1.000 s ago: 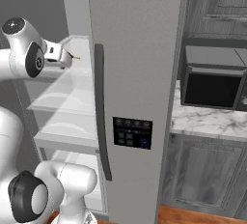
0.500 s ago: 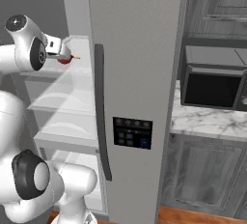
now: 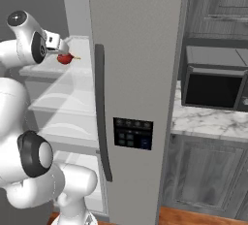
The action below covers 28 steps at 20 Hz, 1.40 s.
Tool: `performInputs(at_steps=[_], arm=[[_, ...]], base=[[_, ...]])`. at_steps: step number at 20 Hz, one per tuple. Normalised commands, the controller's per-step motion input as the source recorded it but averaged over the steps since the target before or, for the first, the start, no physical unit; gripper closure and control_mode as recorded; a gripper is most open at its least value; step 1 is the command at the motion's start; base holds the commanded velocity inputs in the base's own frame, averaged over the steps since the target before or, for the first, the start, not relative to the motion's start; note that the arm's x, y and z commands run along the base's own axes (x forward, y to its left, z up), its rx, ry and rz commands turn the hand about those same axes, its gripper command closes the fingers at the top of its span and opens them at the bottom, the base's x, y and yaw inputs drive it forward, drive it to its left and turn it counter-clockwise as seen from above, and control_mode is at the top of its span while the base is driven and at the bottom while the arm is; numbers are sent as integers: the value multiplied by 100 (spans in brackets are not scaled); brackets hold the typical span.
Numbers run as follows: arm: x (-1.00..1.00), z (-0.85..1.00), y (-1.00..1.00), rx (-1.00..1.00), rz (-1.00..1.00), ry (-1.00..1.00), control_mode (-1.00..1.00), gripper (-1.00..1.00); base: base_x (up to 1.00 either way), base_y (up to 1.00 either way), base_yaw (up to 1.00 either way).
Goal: Pick onion from the fridge and place it on the plate on the counter.
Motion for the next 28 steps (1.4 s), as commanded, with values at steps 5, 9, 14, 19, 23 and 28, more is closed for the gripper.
performInputs(at_steps=[5,9,14,19,23,28], arm=[[32,-1,15,0,0,0,-100,-100],[25,-19,6,1,0,0,-100,-100],[26,-25,1,0,0,0,-100,-100],[32,-23,0,0,0,0,-100,-100],[38,-12,0,0,0,0,-100,-100],[36,-6,4,0,0,0,-100,-100]], base=[[0,0,0],[0,0,0],[0,0,0],[0,0,0],[0,0,0],[0,0,0]])
